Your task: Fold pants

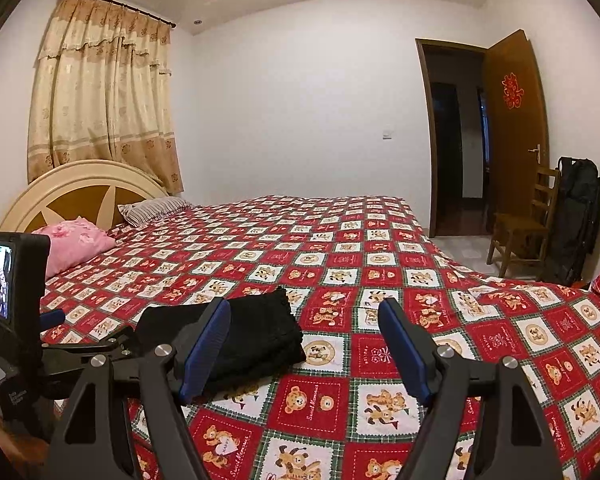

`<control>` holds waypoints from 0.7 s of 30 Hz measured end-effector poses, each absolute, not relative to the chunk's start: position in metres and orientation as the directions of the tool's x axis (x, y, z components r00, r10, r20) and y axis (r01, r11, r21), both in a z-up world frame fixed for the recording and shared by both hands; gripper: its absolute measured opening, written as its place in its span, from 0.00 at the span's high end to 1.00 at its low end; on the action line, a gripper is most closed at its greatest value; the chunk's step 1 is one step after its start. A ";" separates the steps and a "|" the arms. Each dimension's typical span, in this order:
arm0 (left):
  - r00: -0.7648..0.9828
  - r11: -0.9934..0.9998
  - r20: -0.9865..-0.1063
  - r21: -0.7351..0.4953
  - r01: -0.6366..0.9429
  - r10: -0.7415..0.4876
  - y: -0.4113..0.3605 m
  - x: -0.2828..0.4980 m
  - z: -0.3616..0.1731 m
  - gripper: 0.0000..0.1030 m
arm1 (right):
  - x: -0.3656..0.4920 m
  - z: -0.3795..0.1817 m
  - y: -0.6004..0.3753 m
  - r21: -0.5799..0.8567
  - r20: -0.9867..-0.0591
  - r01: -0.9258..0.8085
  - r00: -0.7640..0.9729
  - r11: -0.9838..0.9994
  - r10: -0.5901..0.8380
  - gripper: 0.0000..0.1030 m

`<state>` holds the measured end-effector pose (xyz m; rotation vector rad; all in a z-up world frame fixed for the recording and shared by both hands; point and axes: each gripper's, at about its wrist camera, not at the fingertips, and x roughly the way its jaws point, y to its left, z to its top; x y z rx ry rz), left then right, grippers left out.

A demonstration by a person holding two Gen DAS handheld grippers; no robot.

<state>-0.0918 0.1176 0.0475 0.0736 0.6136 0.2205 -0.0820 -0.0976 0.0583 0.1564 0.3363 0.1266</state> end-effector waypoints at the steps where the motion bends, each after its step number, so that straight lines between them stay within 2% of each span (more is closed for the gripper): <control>1: 0.796 0.973 -0.559 0.138 -0.186 0.231 0.117 -0.092 0.048 0.00 | -0.082 0.058 -0.098 0.174 -0.318 -0.097 0.936 0.980 0.149 0.25; 21: 0.792 0.971 -0.563 0.143 -0.190 0.238 0.117 -0.091 0.046 0.00 | -0.079 0.055 -0.099 0.176 -0.321 -0.095 0.936 0.980 0.148 0.25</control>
